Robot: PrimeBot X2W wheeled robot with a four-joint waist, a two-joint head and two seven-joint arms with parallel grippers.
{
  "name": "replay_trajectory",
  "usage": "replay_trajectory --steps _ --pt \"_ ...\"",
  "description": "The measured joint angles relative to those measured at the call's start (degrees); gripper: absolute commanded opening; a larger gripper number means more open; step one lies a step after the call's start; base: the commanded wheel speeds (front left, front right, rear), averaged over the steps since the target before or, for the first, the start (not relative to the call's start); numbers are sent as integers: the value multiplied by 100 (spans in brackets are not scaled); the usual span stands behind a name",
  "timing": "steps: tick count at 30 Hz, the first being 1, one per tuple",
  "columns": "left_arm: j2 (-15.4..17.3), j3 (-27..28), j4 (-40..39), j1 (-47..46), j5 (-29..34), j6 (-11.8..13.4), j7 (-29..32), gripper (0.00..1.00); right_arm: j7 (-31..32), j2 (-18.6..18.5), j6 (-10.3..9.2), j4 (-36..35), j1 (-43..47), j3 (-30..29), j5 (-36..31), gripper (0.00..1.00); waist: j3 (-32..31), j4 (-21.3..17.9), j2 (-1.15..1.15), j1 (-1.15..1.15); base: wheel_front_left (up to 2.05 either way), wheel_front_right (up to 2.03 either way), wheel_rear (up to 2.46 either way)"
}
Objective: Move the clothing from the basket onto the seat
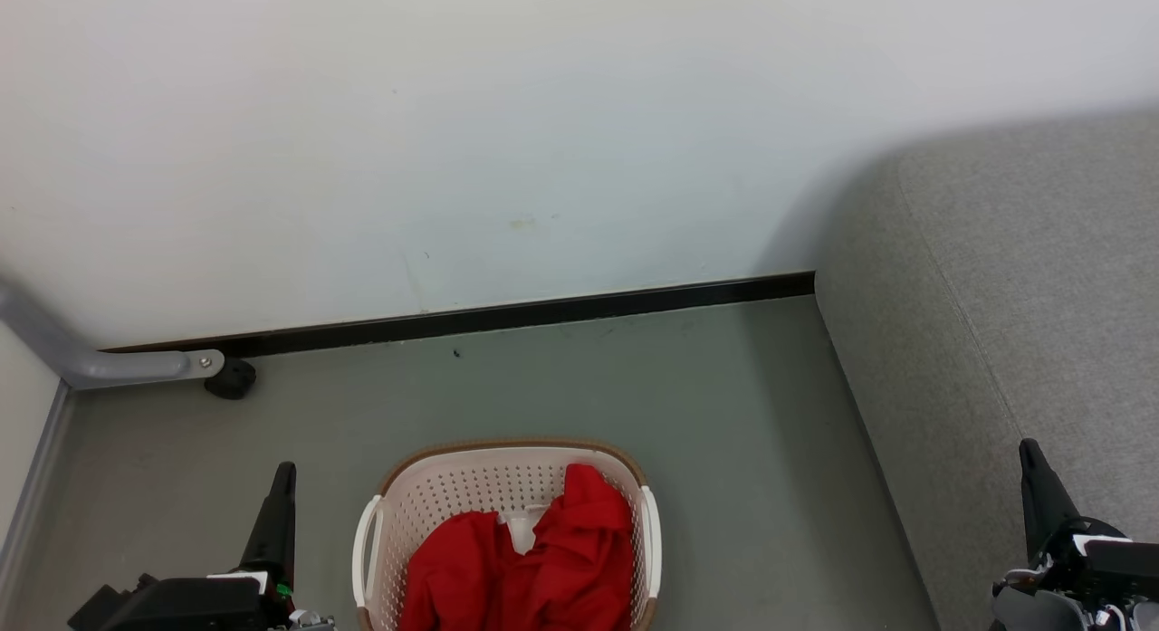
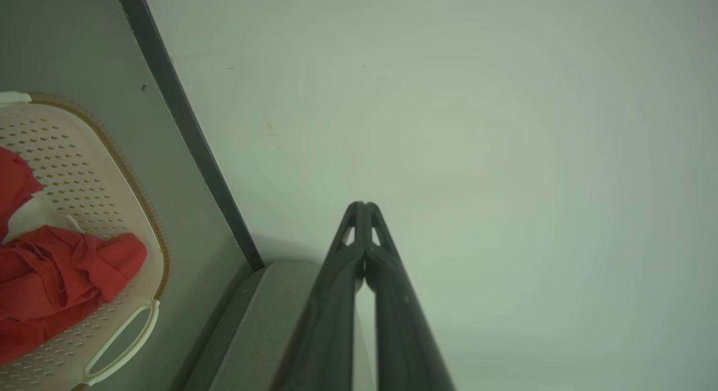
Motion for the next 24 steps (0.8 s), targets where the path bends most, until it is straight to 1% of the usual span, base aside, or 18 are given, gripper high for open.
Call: replay_trajectory --steps 24 --pt "0 0 0 0 0 0 0 0 0 0 -1 0 0 0 0 0 0 0 0 0 0 0 0"
